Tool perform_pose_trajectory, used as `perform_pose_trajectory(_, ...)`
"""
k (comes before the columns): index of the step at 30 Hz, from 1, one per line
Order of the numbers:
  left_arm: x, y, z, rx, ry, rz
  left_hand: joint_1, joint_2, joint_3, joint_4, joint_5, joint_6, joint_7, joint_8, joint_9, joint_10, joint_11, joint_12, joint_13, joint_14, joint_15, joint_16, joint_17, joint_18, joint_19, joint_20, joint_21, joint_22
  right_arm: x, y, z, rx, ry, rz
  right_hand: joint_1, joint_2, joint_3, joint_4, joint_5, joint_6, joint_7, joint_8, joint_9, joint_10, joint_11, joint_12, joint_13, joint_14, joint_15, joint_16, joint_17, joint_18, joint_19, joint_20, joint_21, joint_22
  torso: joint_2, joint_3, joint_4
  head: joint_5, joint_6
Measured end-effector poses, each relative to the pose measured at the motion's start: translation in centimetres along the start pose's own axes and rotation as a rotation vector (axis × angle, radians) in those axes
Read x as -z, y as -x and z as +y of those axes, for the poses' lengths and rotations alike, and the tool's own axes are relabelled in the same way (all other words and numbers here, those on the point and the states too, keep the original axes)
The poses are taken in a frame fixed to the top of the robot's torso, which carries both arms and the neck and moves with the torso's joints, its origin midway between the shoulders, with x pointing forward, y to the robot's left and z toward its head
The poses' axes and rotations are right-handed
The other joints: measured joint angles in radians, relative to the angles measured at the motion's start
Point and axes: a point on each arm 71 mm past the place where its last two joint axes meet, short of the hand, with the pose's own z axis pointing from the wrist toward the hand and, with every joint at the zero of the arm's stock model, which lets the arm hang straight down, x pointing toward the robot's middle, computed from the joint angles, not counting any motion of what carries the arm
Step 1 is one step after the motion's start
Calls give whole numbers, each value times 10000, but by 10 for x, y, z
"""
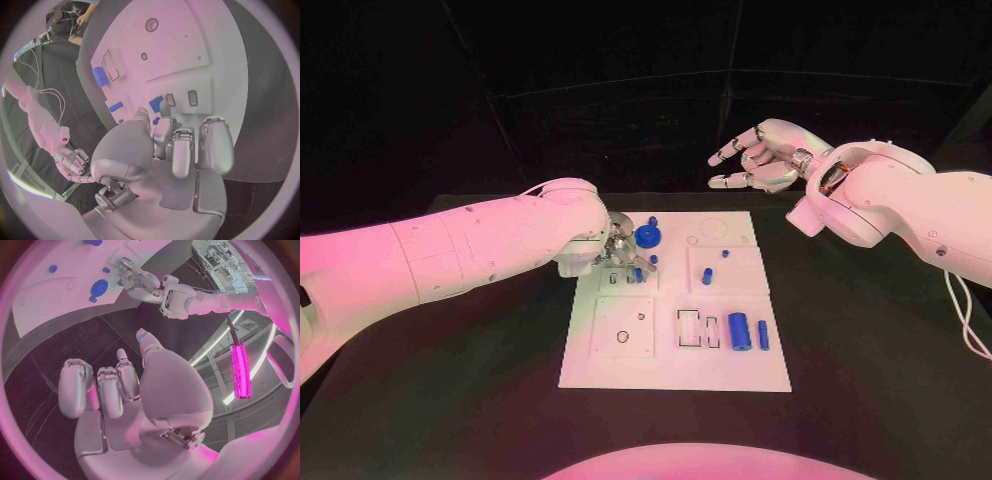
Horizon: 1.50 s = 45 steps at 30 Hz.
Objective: Assemble the parts on the task board
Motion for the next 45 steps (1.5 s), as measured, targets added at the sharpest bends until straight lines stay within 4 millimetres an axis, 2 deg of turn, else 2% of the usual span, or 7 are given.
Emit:
perform_pose_trajectory(5, 0, 0, 0, 6, 17, -5, 151, 21, -2, -104, 0, -50, -20, 39, 25, 0, 0, 0, -5, 0, 0, 0, 0, 0, 0, 0, 0, -15, 0, 0, 0, 4, -52, 34, 0, 0, 0, 0, 0, 0, 0, 0, 0, 0, 0, 0, 0, 0, 0, 0, 8, 1, 0, 0, -36, -4, 0, -2, 0, 13, -9)
perform_pose_trajectory(13, 0, 0, -1, -19, -3, 31, 757, 417, 398, -534, 0, -122, -21, 39, 100, -2, 2, 0, -10, 0, 0, 0, 0, 1, 0, 0, 0, -14, 0, 0, -1, 10, -110, 76, 0, 0, -9, 9, 0, 0, 0, 0, 0, 1, 0, 0, 0, 0, 0, 0, 7, 1, 1, 0, -36, -9, 1, -5, -3, 2, -28)
perform_pose_trajectory(32, 0, -1, -1, -120, 6, 205, 933, 279, 412, -737, 0, -122, -20, 39, 122, -2, 2, -1, -44, 0, 0, 0, -1, 0, 0, 0, -1, -13, -1, -2, 0, 5, -106, 146, 0, 0, -24, 24, 0, 0, 0, 0, 1, 1, 0, 0, 0, 0, 0, 0, 5, 1, 1, 1, -36, -8, 5, -6, -3, -20, -78)
perform_pose_trajectory(35, 0, -2, -1, -122, 7, 212, 1164, 292, 625, -950, 0, -196, -23, 39, 126, -4, 4, -1, -40, 0, 0, 0, -1, 1, 0, 0, -1, -14, -2, -2, 0, 4, -103, 153, 0, 0, -24, 24, 0, 0, 0, 0, 1, 1, 0, 0, 0, 0, 0, 0, 5, 0, 1, 1, -36, -7, 5, -6, -3, -20, -87)
perform_pose_trajectory(41, 1, 0, -2, -62, -31, 179, 2021, 483, 2056, -1683, 85, -457, -31, -401, -111, -111, 1, -45, -112, -4, -105, 0, -1, 1, 8, -84, -1, -13, -2, -3, 0, 3, -99, 164, 0, 0, -38, 38, 15, 0, 0, 0, 1, 1, 0, 0, 0, 0, 0, 0, 4, 0, 1, 1, -36, -7, 5, -5, -3, -21, -92)
perform_pose_trajectory(44, 1, 1, -1, 37, -41, 155, 2201, 313, 2823, -1056, 103, -535, 34, -596, -237, -145, 37, -106, -188, -4, -105, 0, -1, 1, 9, -85, -1, -5, -2, -3, 0, 4, -100, 168, 0, 0, -51, 52, 38, 0, 0, 0, 2, 1, 0, 0, 0, 0, 0, 0, 4, 0, 1, 1, -36, -7, 7, -5, -3, -22, -100)
perform_pose_trajectory(45, 1, 1, -1, 92, -42, 143, 1978, 51, 3353, -683, 108, -528, 44, -601, -245, -145, 37, -132, -239, -7, -97, 0, -1, 1, 9, -85, -1, 8, -3, -3, 0, 4, -101, 169, -2, 2, -51, 51, 38, 0, 0, 0, 2, 1, 0, 0, 0, 0, 0, 0, 4, 1, 1, 1, -36, -7, 9, -4, -3, -22, -101)
